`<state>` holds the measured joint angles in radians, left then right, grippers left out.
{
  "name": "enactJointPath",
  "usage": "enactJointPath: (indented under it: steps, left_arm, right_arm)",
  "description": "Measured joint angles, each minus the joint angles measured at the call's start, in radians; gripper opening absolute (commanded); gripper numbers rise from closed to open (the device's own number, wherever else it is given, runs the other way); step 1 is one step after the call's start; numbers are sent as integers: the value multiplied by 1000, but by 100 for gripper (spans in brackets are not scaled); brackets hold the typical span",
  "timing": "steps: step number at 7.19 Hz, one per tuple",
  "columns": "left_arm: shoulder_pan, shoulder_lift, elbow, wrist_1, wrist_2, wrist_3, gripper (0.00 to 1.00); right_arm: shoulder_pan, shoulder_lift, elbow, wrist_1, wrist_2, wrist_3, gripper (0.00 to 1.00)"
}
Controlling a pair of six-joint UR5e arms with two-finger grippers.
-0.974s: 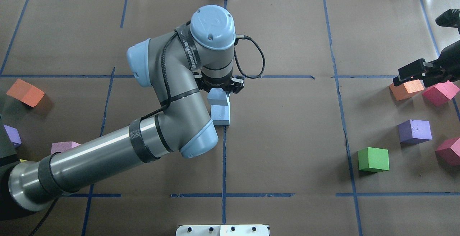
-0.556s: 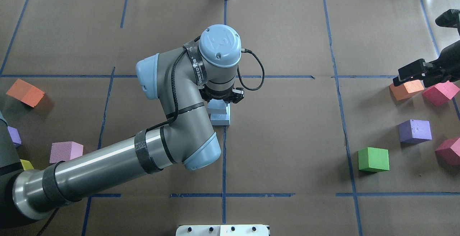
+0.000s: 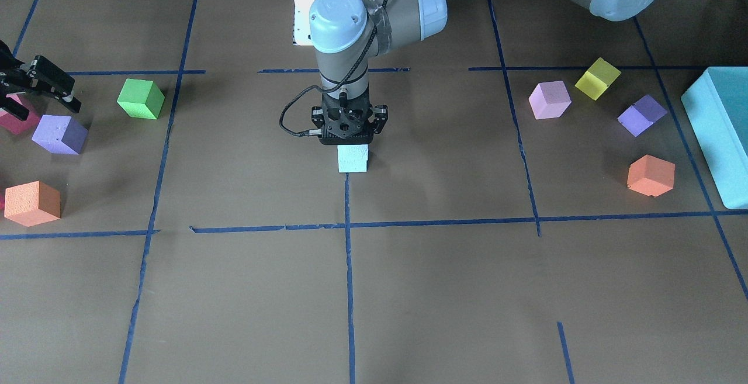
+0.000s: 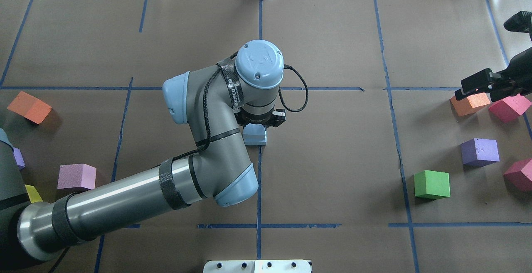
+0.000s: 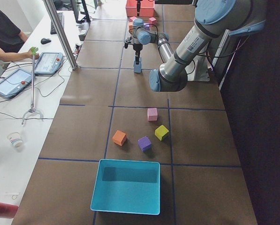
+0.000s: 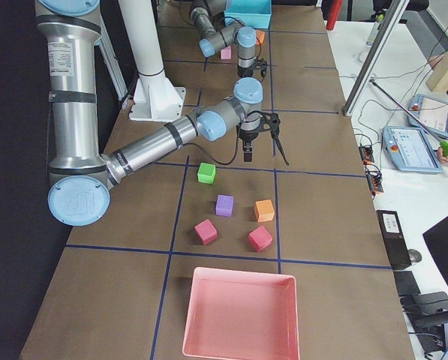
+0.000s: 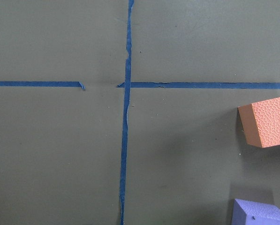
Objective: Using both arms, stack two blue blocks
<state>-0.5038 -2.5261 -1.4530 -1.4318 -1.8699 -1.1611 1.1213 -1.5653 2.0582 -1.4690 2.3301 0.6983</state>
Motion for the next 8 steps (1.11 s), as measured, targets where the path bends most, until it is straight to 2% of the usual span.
enactJointPath:
  steps: [3,4,5,6,8]
  left_arm:
    - [6,-1,-11,1,1,-2,15]
    - [7,-1,-11,1,1,-1,35]
    - [7,0,-11,1,1,-1,85]
    - [7,2,-11,0,2,0,100]
    - [7,5,-10,0,1,2,100]
  right_arm:
    - [0,1,0,-1,0,1,100]
    - [0,1,0,-1,0,1,100]
    - [0,1,0,-1,0,1,100]
    - [0,1,0,-1,0,1,100]
    - [-1,0,0,-1,0,2,100]
